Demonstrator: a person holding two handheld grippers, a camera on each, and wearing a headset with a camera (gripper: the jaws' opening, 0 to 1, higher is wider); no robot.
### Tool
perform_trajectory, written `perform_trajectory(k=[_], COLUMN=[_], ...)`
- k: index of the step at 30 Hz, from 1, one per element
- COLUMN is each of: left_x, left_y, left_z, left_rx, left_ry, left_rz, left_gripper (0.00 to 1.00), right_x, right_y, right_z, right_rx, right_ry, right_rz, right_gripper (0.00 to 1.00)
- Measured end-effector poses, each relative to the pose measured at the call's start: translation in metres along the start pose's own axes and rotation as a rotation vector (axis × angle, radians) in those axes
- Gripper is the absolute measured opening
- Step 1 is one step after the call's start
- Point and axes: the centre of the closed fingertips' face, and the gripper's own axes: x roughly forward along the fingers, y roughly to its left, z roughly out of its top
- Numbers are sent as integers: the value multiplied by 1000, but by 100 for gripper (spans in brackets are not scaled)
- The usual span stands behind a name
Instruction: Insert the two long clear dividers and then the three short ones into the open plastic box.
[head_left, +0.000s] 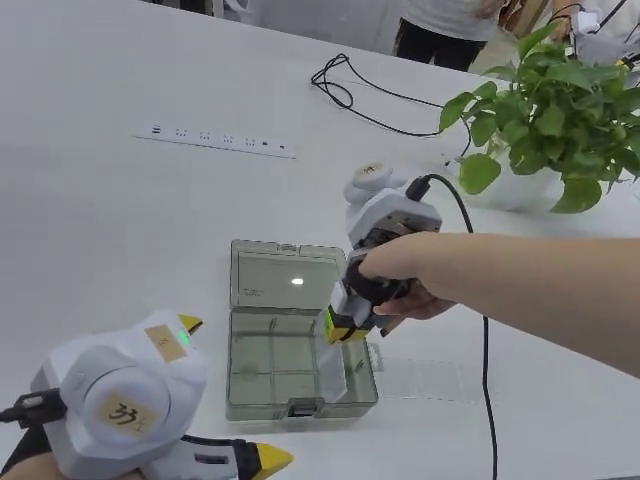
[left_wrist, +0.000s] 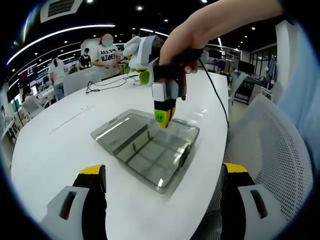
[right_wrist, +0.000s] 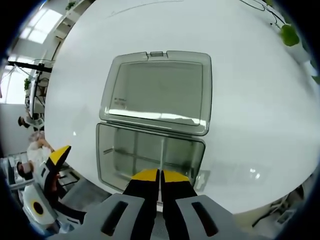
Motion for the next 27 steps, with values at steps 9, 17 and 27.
perform_trajectory(k=[9, 17, 27], left_x=[0, 0, 2], left_y=[2, 2, 4], left_z=[-2, -3, -1], left_rx=[-6, -12, -15], left_ry=[5, 7, 4], left_rz=[4, 3, 4], left_gripper=[98, 97, 97], right_x=[8, 16, 18], right_y=[2, 1, 0], right_z=[1, -1, 0], right_rx=[-35, -52, -80], right_ry=[6, 5, -7], right_rz=[-19, -32, -48], right_gripper=[3, 3, 3])
